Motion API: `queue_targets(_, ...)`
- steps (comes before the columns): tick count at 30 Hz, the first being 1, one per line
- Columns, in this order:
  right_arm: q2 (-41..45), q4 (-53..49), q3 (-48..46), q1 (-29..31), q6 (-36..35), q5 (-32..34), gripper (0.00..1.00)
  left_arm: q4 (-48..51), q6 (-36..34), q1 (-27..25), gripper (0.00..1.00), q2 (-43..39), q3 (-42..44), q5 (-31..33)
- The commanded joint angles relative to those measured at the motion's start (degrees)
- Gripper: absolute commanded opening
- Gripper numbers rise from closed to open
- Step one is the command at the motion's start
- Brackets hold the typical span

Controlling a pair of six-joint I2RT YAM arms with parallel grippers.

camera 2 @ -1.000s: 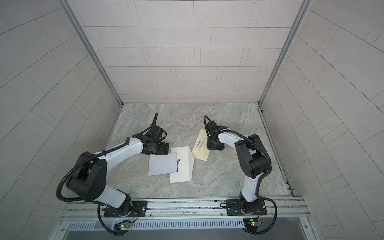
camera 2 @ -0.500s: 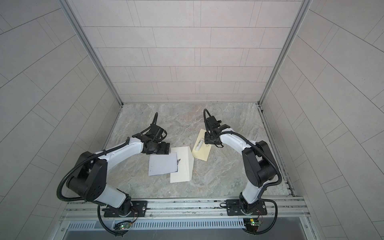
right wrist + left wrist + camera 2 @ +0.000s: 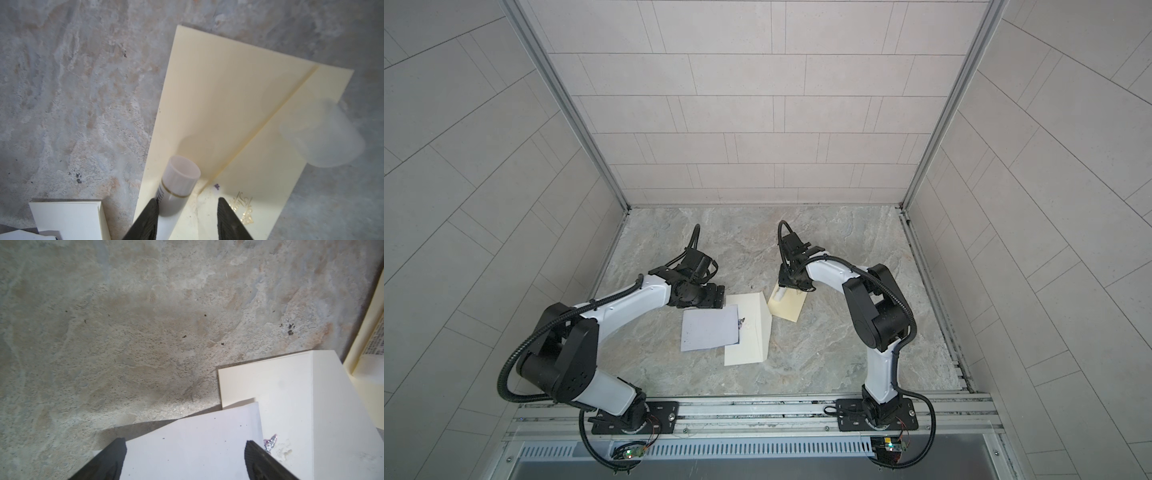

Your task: Place the letter into the envelope and seal it

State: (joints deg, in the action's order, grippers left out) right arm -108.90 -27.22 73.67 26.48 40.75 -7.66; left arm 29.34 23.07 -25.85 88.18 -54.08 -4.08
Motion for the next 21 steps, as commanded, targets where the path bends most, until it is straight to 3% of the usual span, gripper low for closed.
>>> queue_targets(1, -1.4, -2.1, 0.5, 0.7, 1.2, 2.3, 0.48, 0.5, -0.4, 0.2, 0.96, 0.4, -1.1, 0.1)
queue_targets(11, 2.4, 2.0, -1.2, 2.6, -3.0, -0.5, 0.48, 0.2, -0.5, 0.2, 0.97, 0.8, -1.3, -0.7)
queue_targets(21, 8.4, 1.3, -4.3, 1.5, -1.6, 5.5, 0.44, 0.0, -0.8, 0.1, 0.96, 1.3, -2.1, -2.0)
